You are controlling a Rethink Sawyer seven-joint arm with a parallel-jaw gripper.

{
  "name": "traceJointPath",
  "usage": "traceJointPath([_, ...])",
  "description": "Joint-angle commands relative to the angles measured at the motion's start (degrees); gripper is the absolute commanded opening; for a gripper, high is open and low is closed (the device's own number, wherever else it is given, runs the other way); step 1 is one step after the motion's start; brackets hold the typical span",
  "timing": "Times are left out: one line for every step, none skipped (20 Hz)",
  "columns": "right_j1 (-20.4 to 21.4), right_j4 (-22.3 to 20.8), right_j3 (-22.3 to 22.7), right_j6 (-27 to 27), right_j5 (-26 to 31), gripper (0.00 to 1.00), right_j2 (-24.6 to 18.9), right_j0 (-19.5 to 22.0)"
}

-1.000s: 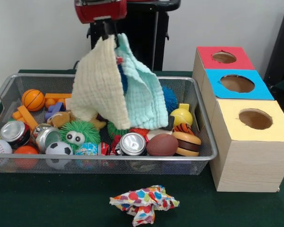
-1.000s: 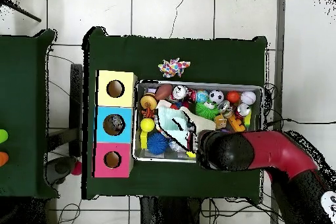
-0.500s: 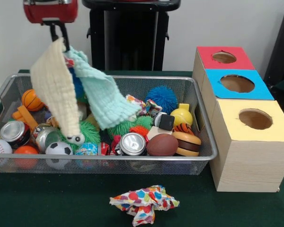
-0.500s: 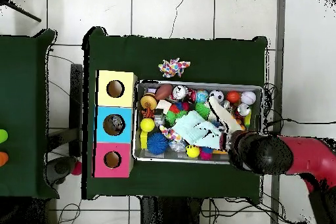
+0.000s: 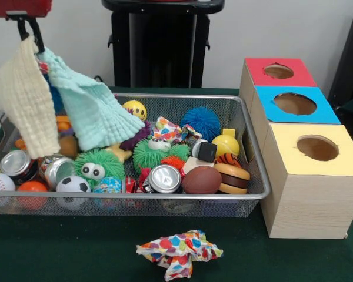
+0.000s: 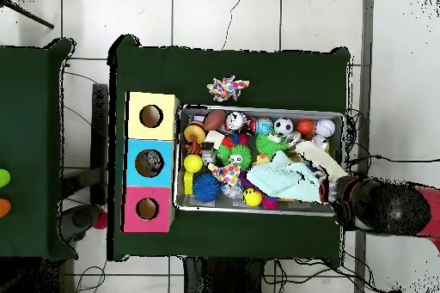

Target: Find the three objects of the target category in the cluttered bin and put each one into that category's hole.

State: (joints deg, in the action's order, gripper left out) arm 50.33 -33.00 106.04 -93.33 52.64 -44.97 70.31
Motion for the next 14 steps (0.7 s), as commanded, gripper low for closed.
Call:
traceJointPath([-0.68, -1.65, -2.6, 19.12, 5.49, 0.0, -3.89, 0.11])
traceJointPath([-0.65, -1.39, -2.26, 19.28, 5.54, 0.0, -3.97, 0.11])
traceJointPath([-0.62, -1.42, -2.06, 19.53, 5.47, 0.0, -3.91, 0.08])
traceJointPath([-0.7, -1.25, -1.79, 19.73, 5.28, 0.0, -3.96, 0.09])
traceJointPath([-0.71, -1.15, -1.6, 19.66, 5.04, 0.0, -3.85, 0.14])
traceJointPath([-0.74, -0.96, -1.39, 19.03, 4.61, 0.0, -3.61, 0.23])
traceJointPath([-0.75, -0.74, -1.2, 18.5, 4.36, 0.0, -3.44, 0.35])
traceJointPath([-0.78, -0.26, -0.74, 17.72, 3.89, 0.0, -3.44, 0.55])
traceJointPath([-0.74, -0.18, -0.46, 17.85, 3.82, 0.0, -3.59, 0.72])
traceJointPath([-0.73, -0.45, -0.06, 18.45, 3.66, 0.0, -3.89, 0.78])
traceJointPath([-0.76, -0.57, 0.03, 18.53, 3.53, 0.0, -4.0, 0.72])
traceJointPath([-0.8, -0.59, 0.14, 18.09, 3.29, 0.0, -3.92, 0.68])
traceJointPath([-0.92, -0.52, -0.01, 17.93, 3.26, 0.0, -3.95, 0.71])
traceJointPath([-0.95, -0.63, 0.01, 17.94, 3.24, 0.0, -3.97, 0.72])
